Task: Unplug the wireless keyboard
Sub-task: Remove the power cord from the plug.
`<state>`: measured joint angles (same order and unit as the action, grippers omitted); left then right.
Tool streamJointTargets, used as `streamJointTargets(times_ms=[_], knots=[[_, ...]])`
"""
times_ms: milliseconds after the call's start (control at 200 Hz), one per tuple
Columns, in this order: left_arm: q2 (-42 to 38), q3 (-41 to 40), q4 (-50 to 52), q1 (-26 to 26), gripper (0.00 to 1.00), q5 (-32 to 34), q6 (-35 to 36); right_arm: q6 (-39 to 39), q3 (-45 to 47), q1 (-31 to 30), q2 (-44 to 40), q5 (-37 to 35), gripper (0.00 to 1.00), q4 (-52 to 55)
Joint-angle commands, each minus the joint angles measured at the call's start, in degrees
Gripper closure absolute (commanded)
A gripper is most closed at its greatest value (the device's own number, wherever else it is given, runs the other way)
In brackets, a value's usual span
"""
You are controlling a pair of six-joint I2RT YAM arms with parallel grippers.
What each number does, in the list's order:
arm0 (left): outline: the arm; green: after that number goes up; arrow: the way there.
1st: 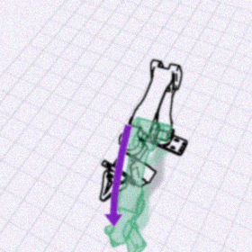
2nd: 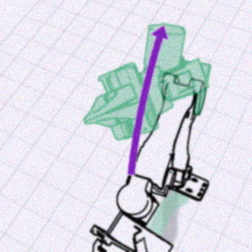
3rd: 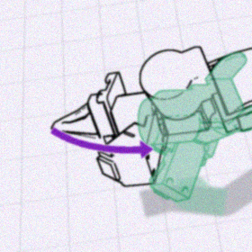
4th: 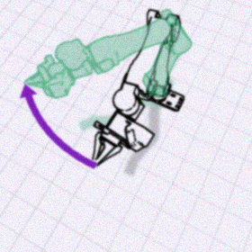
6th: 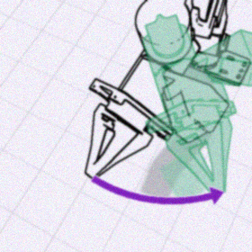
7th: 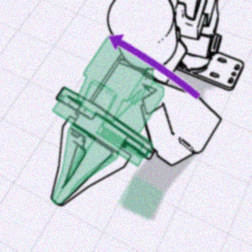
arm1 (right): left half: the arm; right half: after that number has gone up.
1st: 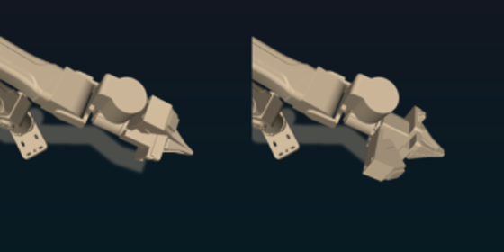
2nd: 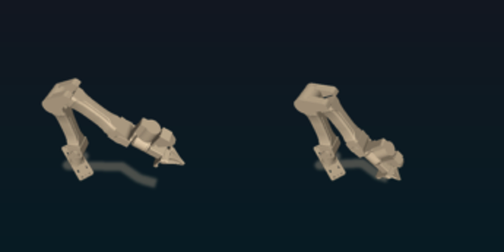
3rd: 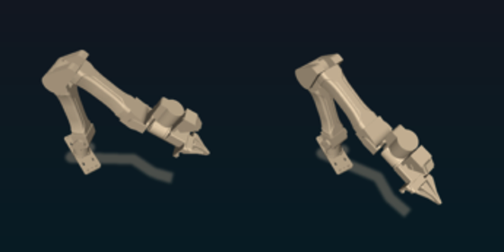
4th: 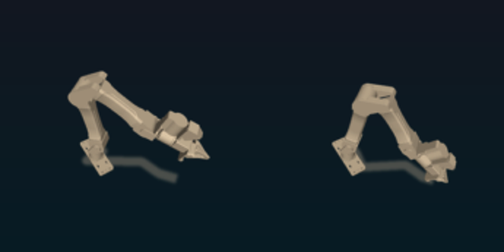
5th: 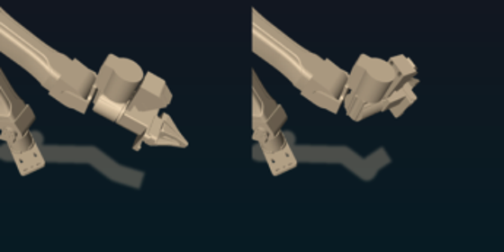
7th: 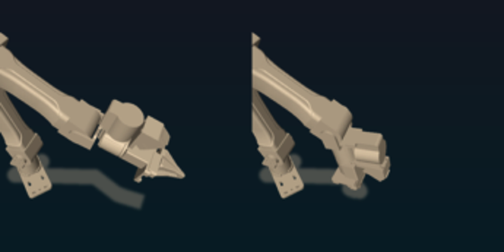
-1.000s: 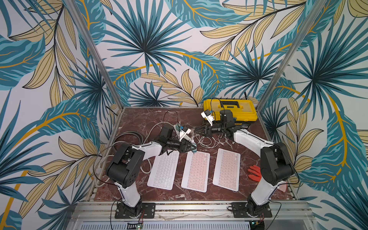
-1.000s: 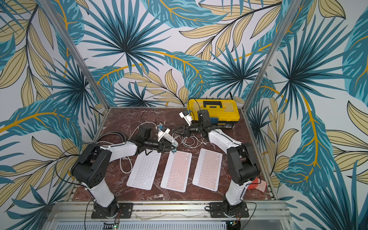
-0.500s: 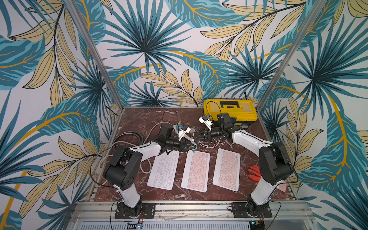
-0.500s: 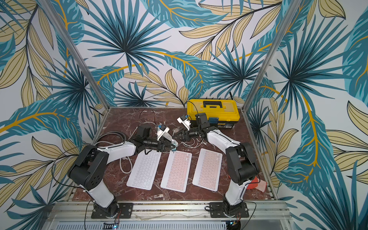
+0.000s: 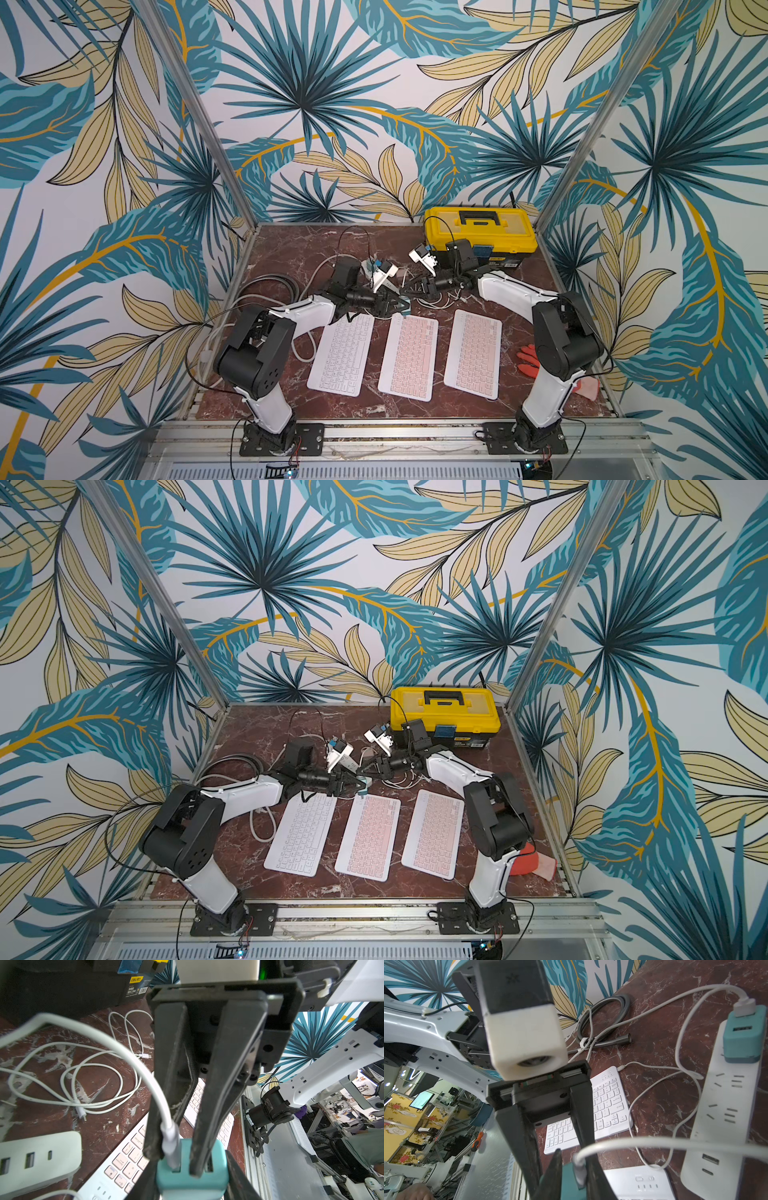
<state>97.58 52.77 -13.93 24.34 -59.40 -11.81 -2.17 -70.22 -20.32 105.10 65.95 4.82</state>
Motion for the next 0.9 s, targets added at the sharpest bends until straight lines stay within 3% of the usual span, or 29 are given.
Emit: streamJointTargets(times_ms=[0,205,396,481,596,761,896], knots=[[-0.9,1.1,-0.2,0.1,0.76,-0.8,0.7,1.8,-0.8,-0.3,1.8,2.5,0.84,-1.7],[-1.4,0.4,-0.2,0.7,0.76,-0.2,1.3,3.8,-0.8,-0.2,1.5,0.8,0.91,-4.1],[-2.3,-0.8,-0.2,1.4,0.76,0.6,2.8,23.5,1.1,2.5,3.3,-1.7,0.93,-25.2],[-2.1,-1.0,-0.2,1.5,0.76,0.2,2.4,27.3,0.7,2.9,4.5,-2.8,0.93,-29.5],[-1.2,-1.0,-0.2,1.3,0.76,-0.1,1.7,21.7,1.2,2.2,2.7,-4.9,0.93,-26.2],[0.5,-0.3,-0.2,1.0,0.76,-0.9,0.6,0.6,2.4,-0.9,-3.7,-11.5,0.93,-10.5],[1.5,0.5,-0.2,0.6,0.76,-2.0,-0.3,-8.4,6.8,-3.0,-8.3,-17.1,0.93,-10.2]])
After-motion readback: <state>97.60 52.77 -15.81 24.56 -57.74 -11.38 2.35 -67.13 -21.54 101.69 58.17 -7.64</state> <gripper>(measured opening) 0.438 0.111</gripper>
